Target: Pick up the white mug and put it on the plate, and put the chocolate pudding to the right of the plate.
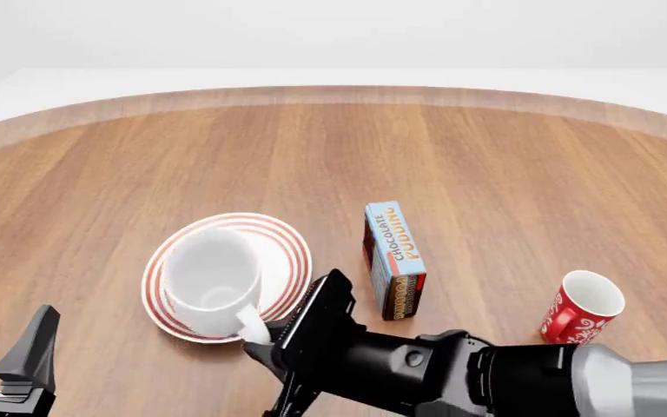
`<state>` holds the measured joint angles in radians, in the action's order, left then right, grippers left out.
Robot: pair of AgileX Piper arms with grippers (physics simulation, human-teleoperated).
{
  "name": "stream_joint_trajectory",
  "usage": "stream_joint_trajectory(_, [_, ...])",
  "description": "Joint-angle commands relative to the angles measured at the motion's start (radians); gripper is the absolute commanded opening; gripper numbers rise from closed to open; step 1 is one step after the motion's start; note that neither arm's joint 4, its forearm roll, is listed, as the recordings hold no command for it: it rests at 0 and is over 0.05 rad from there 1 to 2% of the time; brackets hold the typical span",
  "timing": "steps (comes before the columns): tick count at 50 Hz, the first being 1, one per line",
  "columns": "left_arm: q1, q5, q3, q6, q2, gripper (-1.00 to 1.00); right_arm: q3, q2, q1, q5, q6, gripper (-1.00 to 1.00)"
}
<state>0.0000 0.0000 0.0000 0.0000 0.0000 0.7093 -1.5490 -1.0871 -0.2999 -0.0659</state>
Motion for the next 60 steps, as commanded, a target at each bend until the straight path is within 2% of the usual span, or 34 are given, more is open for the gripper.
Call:
stream_joint_trajectory(1, [0.0,0.0,0.0,0.0,0.0,1.0,0.034,-0.015,0.02,-0.001,0.001,-1.0])
stream_joint_trajectory(60, [0.0,0.0,0.0,0.0,0.0,1.0,0.185,-0.176,0.147,-0.057,0.034,-1.0])
